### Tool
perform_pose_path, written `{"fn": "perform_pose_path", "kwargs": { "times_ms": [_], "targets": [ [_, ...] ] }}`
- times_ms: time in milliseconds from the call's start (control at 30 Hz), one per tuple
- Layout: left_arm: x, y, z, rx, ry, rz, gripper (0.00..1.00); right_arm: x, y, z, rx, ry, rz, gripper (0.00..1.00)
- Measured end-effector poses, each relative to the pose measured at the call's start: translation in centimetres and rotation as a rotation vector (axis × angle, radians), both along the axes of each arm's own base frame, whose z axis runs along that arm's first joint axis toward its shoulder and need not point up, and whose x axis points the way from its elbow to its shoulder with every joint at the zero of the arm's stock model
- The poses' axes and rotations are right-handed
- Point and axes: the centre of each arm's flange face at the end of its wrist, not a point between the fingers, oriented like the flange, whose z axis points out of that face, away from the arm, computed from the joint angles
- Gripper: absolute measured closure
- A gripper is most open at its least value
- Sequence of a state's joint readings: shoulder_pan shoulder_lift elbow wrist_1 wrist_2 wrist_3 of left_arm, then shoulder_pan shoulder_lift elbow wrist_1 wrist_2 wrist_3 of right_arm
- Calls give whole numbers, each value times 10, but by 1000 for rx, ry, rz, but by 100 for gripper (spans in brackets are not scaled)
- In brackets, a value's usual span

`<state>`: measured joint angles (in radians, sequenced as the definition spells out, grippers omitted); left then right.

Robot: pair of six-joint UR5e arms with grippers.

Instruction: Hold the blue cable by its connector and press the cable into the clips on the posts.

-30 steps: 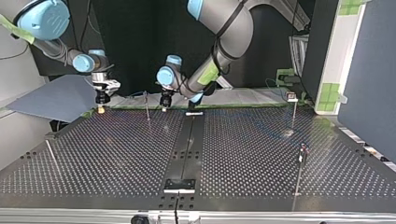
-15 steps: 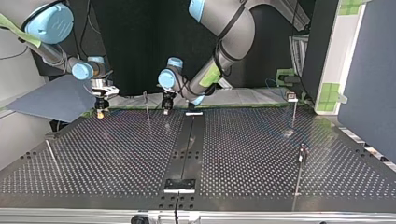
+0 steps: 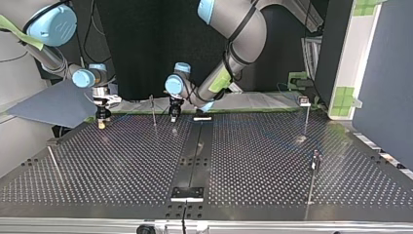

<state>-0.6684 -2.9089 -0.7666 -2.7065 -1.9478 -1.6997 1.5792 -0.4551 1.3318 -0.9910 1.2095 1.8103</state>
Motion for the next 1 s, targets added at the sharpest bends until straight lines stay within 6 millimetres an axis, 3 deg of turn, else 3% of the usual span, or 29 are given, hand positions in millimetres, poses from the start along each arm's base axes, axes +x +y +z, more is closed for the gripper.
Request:
{"fn": "perform_pose_path", "kwargs": {
  "times_ms": [300, 467, 500, 533, 567, 600, 633, 667, 700, 1000],
  "targets": [
    [-10, -9, 0, 23, -27, -24, 100, 0, 1, -2, 12, 3, 0, 100],
    [-15, -15, 10, 16, -51, -60, 100, 0, 2, -3, 20, 5, -1, 100],
    [-15, -15, 13, 8, -55, -65, 89, 0, 2, -4, 21, 5, -1, 100],
    [-15, -15, 16, -1, -58, -70, 89, 0, 2, -4, 22, 6, -1, 100],
    [-13, -14, 21, -13, -63, -76, 79, 0, 2, -4, 23, 6, -1, 100],
    [-13, -14, 24, -21, -67, -81, 55, 1, 3, -4, 24, 6, -1, 100],
    [-12, -13, 28, -30, -72, -86, 55, 2, 3, -4, 25, 6, -1, 100],
    [-10, -14, 32, -40, -81, -94, 35, 2, 3, -4, 25, 7, 0, 100],
    [-9, -14, 35, -45, -85, -101, 1, 3, 3, -5, 27, 7, 0, 100],
    [-22, -10, 26, 42, -47, -89, 1, 3, 6, -7, 48, 10, -3, 100]
  ]
}}
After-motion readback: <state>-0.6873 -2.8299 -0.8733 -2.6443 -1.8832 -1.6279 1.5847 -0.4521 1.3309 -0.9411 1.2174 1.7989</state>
